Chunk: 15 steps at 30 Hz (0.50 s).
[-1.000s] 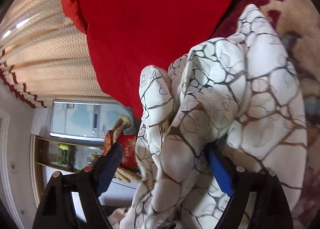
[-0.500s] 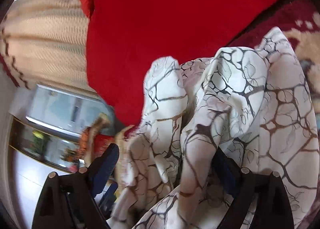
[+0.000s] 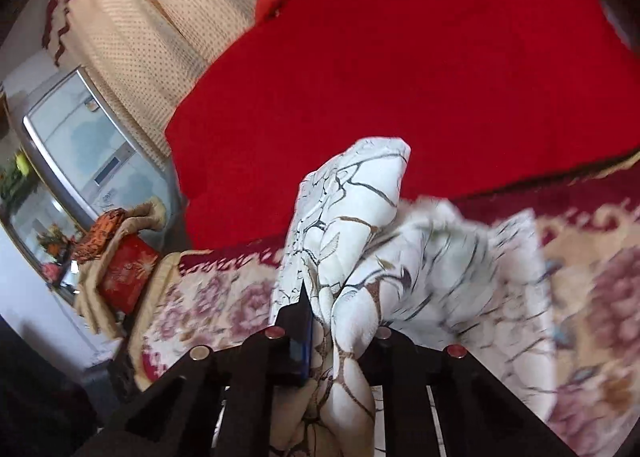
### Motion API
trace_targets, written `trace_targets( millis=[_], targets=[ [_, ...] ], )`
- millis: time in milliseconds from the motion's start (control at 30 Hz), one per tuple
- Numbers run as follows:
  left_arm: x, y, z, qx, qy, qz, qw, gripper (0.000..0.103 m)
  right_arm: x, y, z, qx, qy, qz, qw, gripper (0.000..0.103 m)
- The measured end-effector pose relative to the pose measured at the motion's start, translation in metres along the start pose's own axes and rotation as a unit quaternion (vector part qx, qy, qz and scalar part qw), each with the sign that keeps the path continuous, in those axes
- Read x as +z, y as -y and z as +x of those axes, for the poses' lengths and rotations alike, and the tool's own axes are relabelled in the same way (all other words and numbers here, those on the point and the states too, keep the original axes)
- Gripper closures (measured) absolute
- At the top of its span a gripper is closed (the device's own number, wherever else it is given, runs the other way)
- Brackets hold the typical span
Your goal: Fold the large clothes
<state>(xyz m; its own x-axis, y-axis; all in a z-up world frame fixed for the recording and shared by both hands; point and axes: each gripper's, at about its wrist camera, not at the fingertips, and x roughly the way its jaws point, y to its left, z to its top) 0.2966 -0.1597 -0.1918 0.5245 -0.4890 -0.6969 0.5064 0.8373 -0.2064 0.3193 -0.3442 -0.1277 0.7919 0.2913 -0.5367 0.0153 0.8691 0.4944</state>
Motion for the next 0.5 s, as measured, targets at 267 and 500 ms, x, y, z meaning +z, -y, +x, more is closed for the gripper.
trace_targets(
  millis=[267,500],
  targets=[
    [0.002,0.055,-0.002,-0.032,0.013,0.066,0.9972,0.103,-0.01,0.079,-0.019,-0.058,0.005,0.06,0.997,0.091],
    [0.0,0.046,-0.002,-0.037,0.007,0.074,0.9965,0.1,-0.031,0.119,0.041,-0.046,-0.085,0.113,0.989,0.089]
  ],
)
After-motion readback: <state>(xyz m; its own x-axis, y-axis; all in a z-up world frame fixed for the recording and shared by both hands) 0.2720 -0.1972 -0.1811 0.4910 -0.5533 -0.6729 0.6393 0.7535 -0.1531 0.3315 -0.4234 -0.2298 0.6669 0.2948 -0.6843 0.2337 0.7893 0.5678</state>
